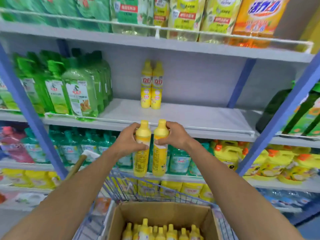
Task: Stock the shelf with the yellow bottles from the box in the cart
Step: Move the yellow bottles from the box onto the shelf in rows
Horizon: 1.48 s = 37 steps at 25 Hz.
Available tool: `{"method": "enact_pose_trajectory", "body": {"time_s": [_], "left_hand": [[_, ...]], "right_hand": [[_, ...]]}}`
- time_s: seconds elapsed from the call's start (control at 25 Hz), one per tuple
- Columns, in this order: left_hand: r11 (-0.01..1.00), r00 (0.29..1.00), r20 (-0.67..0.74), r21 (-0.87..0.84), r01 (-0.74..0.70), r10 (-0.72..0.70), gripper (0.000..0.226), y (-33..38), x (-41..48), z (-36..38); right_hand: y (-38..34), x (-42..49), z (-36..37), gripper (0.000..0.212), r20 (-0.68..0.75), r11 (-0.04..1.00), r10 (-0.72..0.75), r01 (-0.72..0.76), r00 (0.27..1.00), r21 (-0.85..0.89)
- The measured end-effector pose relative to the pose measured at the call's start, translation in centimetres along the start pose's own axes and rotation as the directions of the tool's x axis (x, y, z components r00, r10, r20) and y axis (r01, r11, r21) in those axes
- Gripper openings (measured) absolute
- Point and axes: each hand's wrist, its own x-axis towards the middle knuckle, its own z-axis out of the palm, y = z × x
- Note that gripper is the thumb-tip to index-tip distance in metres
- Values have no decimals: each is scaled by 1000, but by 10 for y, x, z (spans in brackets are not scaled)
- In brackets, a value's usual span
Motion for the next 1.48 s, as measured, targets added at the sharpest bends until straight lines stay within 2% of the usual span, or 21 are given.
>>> {"method": "enact_pose_trajectory", "body": {"time_s": [0.24, 0.48, 0.56, 0.72, 0.8, 0.92, 1.08, 1.24, 1.4, 1.48], "left_hand": [[988, 980, -128, 21, -154, 155, 72, 99, 53, -57], [977, 954, -209, 32, -211, 213, 70, 122, 98, -87], [975, 951, -211, 36, -221, 224, 71, 119, 111, -91], [970, 954, -176, 65, -234, 242, 67, 109, 142, -100], [968, 952, -178, 74, -238, 247, 64, 99, 152, -99], [977, 957, -193, 36, -212, 215, 69, 74, 159, -91], [951, 969, -188, -235, -203, 160, 60, 41, 159, -72], [928, 993, -20, -356, -112, 112, 57, 8, 150, -57], [925, 992, 25, -366, -106, 124, 59, -12, 151, -53], [939, 991, -14, -319, -128, 130, 60, -15, 154, -50]], "right_hand": [[-67, 42, -87, 38, -69, 982, -174, 179, 982, 64], [-95, 84, -109, 39, -143, 966, -226, 241, 964, 96], [-98, 102, -106, 42, -166, 964, -231, 248, 959, 92], [-93, 139, -93, 69, -224, 969, -189, 218, 956, 113], [-86, 149, -83, 67, -247, 975, -153, 187, 957, 119], [-72, 156, -62, 59, -257, 971, -130, 176, 958, 164], [-52, 159, -40, 57, -310, 923, -88, 194, 947, 332], [-28, 146, -9, 50, -309, 869, 10, 145, 951, 473], [-6, 144, 8, 50, -271, 834, 28, 127, 962, 537], [-3, 146, 15, 52, -323, 824, 67, 131, 944, 551]]}}
